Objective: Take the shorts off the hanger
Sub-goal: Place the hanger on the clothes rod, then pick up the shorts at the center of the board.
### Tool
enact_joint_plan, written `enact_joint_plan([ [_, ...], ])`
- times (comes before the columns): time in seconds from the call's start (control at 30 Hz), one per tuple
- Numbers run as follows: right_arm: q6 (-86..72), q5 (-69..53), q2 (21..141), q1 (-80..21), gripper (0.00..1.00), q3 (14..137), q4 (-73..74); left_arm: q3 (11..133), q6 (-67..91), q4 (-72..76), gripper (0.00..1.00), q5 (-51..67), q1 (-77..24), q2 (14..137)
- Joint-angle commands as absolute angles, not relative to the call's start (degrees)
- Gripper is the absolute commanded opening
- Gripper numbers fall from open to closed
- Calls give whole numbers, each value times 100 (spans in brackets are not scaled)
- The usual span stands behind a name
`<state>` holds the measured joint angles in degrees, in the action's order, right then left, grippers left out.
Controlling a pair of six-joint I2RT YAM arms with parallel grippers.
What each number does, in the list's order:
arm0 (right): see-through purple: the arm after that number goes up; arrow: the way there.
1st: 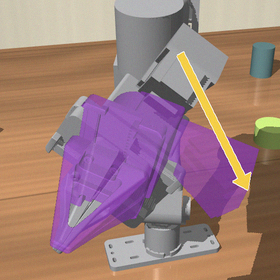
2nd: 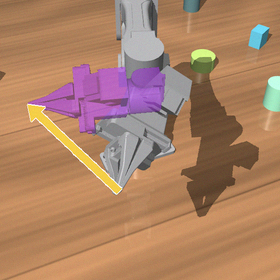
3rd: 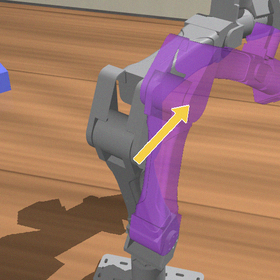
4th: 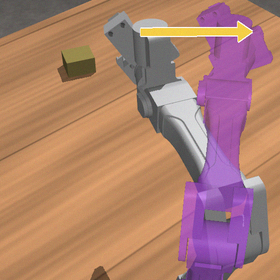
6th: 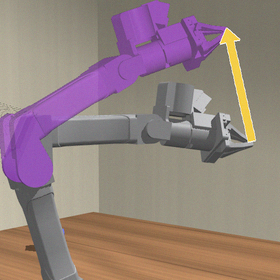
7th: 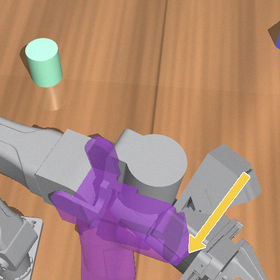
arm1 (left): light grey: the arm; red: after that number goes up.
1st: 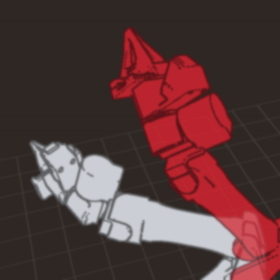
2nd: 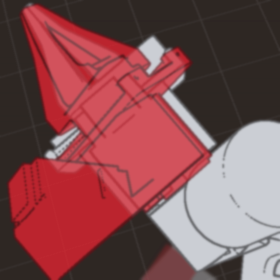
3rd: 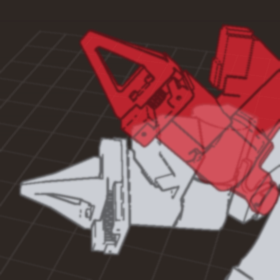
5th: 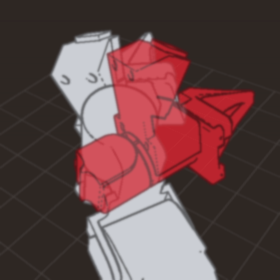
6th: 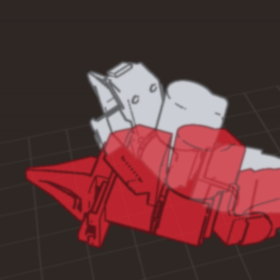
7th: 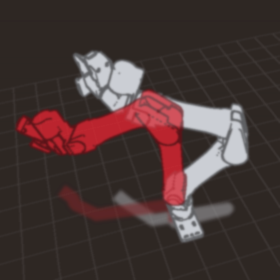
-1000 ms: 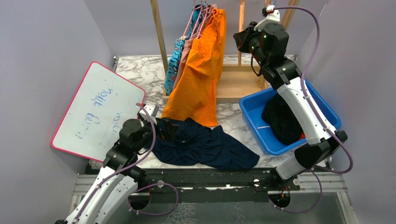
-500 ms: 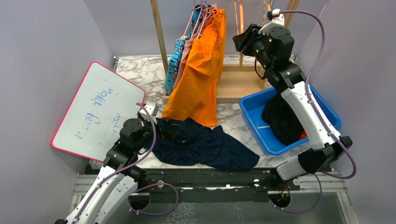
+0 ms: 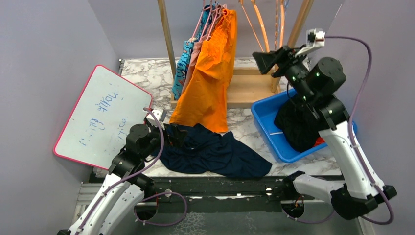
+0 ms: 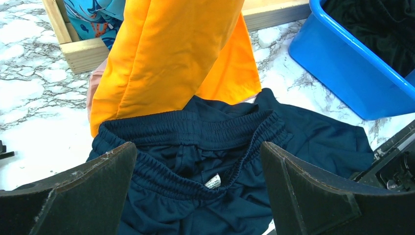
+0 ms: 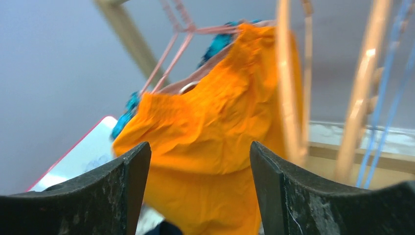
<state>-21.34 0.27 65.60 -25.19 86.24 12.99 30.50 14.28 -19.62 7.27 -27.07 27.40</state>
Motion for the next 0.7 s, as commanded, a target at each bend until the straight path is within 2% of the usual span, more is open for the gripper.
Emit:
enact_joint_plan([
  [0.0, -2005, -2317, 5972, -2510, 75, 7709, 509, 3082, 1437, -2008, 99, 585, -2672, 2754],
  [0.23, -2497, -5122, 5613, -2522, 75, 6399, 333, 3085, 1473, -2014, 99, 417, -2672, 2767],
  [0.33, -2605, -5554, 5533, -2670, 75, 5716, 403, 3094, 1567, -2073, 99, 118, -2672, 2779],
  [0.4, -2420, -5232, 5474, -3018, 75, 5330, 528, 3084, 1653, -2106, 99, -199, -2664, 2812],
  [0.6, -1481, -2648, 6357, -5195, 77, 5328, 1474, 3130, 1868, -2227, 99, -945, -2569, 2996],
  [0.67, -1318, -1863, 6715, -5521, 78, 5261, 1300, 3162, 1939, -2299, 99, -1160, -2543, 3030],
])
